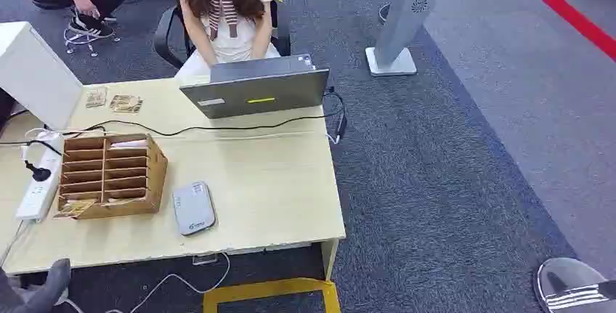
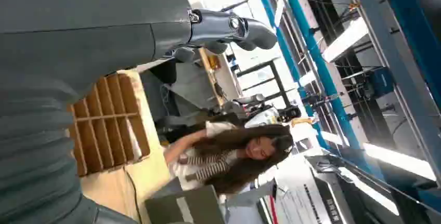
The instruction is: Pass the card to the sensor for recognition and then transmit it.
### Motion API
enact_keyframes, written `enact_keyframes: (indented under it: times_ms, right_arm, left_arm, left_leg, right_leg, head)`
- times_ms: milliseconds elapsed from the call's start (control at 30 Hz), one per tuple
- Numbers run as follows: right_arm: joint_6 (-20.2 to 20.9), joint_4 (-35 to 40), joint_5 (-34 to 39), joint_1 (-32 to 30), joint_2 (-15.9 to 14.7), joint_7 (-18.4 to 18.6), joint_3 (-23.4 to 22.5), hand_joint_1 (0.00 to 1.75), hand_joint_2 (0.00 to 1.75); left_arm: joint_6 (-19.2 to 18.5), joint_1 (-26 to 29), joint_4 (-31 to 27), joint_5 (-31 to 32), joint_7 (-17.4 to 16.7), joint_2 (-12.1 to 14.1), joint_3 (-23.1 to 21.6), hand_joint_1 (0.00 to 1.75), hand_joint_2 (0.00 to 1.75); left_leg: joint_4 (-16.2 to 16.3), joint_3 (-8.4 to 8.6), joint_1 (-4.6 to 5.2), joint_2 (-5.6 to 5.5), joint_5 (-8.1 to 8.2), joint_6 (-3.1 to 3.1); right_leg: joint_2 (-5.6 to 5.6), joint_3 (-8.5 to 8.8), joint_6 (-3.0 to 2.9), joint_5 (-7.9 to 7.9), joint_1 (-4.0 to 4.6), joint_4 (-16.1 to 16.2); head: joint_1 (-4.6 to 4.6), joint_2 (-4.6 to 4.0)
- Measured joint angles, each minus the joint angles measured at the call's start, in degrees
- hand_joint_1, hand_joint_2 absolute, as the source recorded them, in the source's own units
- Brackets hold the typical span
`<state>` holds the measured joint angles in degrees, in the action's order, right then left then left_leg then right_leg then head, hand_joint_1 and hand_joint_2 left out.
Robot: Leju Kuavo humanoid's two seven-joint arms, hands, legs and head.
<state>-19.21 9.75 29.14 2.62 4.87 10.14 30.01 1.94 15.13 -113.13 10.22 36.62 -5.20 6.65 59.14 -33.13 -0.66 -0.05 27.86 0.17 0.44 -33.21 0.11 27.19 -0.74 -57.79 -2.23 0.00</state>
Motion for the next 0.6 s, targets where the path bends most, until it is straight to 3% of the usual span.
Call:
enact_keyframes:
  times_ms: [200,600]
  right_arm:
    - [-0.02,-0.11,-1.29,0.03,0.09,0.68,1.68,0.00,1.75]
    - [0.61,-0.15,-3.13,0.13,0.13,1.27,4.29,0.00,1.75]
  left_arm:
    - [1.38,-5.65,1.39,9.01,-5.24,2.19,-2.32,0.00,1.75]
    - [2.82,-18.88,14.32,23.18,-13.84,4.16,-5.53,0.00,1.75]
  left_leg:
    - [0.00,0.02,0.00,0.01,-0.03,0.03]
    - [0.05,0.02,0.01,0.02,-0.04,0.03]
  right_leg:
    - [0.01,0.02,0.01,-0.03,0.00,0.00]
    - [0.04,0.01,0.00,-0.05,0.00,0.00]
  head:
    - [0.00,0.00]
    - [0.00,0.00]
